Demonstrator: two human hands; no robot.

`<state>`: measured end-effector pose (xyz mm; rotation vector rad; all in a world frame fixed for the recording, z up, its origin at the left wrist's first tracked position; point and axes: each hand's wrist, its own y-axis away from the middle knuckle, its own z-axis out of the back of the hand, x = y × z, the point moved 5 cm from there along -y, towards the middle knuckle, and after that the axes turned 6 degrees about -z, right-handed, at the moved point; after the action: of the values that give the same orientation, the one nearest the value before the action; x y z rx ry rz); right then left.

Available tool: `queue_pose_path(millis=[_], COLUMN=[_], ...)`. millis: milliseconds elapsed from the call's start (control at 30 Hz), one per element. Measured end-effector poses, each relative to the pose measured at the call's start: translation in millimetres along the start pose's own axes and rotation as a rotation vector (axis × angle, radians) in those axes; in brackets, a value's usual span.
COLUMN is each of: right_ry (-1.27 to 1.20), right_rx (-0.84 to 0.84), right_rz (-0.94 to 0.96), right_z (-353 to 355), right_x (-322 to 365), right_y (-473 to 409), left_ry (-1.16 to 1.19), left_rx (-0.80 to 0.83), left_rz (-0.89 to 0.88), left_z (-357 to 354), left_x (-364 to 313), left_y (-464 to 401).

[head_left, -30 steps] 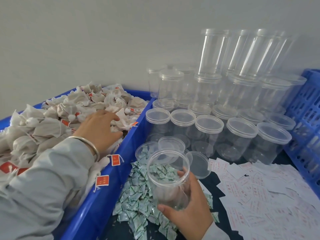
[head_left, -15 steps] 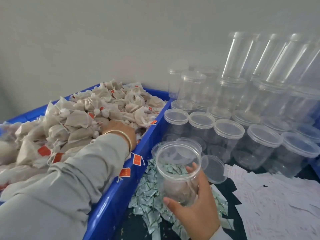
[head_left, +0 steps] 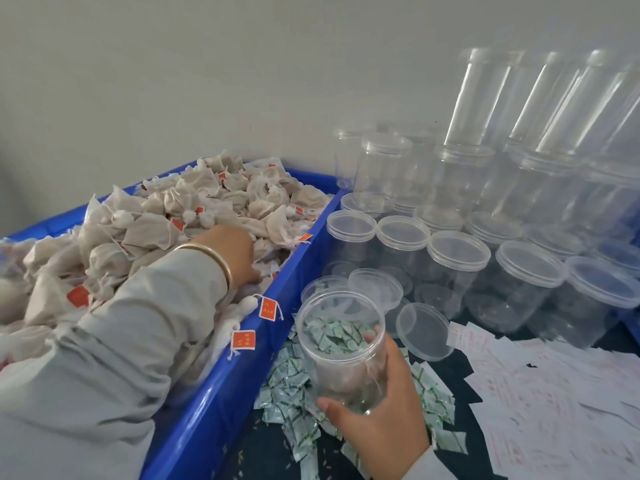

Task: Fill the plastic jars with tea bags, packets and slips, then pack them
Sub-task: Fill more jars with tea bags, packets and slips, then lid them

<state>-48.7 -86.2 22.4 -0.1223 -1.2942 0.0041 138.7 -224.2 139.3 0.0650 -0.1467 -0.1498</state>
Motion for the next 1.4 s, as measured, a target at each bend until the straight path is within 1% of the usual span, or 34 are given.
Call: queue_pose_path(millis=[67,200,233,267,300,333,400,433,467,500,533,600,667,733,833,900,933,1000,1067,1133,1200,1267,1333,1400], right_ry=[0.005,-0.008,-0.011,-0.013,-0.014,-0.013,-0.017,-0.021,-0.024,-0.030,-0.037,-0.052,-0.070,-0.076,-0.089,-0.074,-0.075,-0.112,-0.157,-0.154,-0.103,-0.073,-0.077,-0.077], right_rx=[-0.033,-0.097,-0.109,-0.113,-0.113,-0.112,-0.110,-0.107,-0.102,-0.095,-0.085,-0.068,-0.042,-0.021,-0.039,-0.076,-0.089,-0.077,-0.045,-0.050,-0.094,-0.113,-0.060,-0.018], right_rz=[0.019,-0.028,-0.031,-0.032,-0.032,-0.030,-0.021,-0.019,-0.017,-0.014,-0.006,0.021,0.072,0.073,0.040,0.015,0.002,-0.001,0.010,0.012,0.019,0.023,0.011,-0.010], right_z=[3,7,7,7,7,7,6,5,4,3,3,3,3,2,5,6,6,5,4,4,5,6,4,2], right_x=[4,-7,-9,-10,-11,-12,-15,-16,-18,-19,-18,-11,1,10,0,-11,-14,-15,-11,-11,-14,-17,-18,-20], right_y=[0,0,0,-1,-1,-2,-2,-3,-2,-2,-2,-3,-6,-7,-7,-6,-6,-6,-5,-5,-6,-7,-9,-10], left_ry=[0.113,0.471,0.554,0.646,0.776,0.950,1.333,1.436,1.473,1.439,1.322,0.989,0.757,0.680,0.744,0.761,0.749,0.678,0.541,0.418,0.331,0.252,0.155,0.069], left_rx=[-0.099,-0.509,-0.583,-0.616,-0.614,-0.577,-0.434,-0.364,-0.319,-0.307,-0.322,-0.326,-0.282,-0.269,-0.294,-0.373,-0.420,-0.497,-0.503,-0.425,-0.313,-0.179,-0.060,0.001], left_rz=[0.010,-0.052,-0.070,-0.086,-0.105,-0.131,-0.210,-0.256,-0.311,-0.374,-0.446,-0.608,-0.737,-0.805,-0.838,-0.792,-0.733,-0.571,-0.389,-0.237,-0.136,-0.103,-0.118,-0.116], left_z=[8,30,35,37,38,38,35,34,33,31,30,24,16,12,15,20,23,25,21,12,1,-10,-22,-27], left_x=[4,6,3,0,-5,-11,-28,-37,-46,-54,-60,-74,-85,-92,-91,-81,-74,-53,-29,-11,-4,-7,-13,-15], left_y=[0,13,18,22,25,28,32,35,39,41,44,49,54,57,58,54,48,34,18,5,-3,-8,-12,-14])
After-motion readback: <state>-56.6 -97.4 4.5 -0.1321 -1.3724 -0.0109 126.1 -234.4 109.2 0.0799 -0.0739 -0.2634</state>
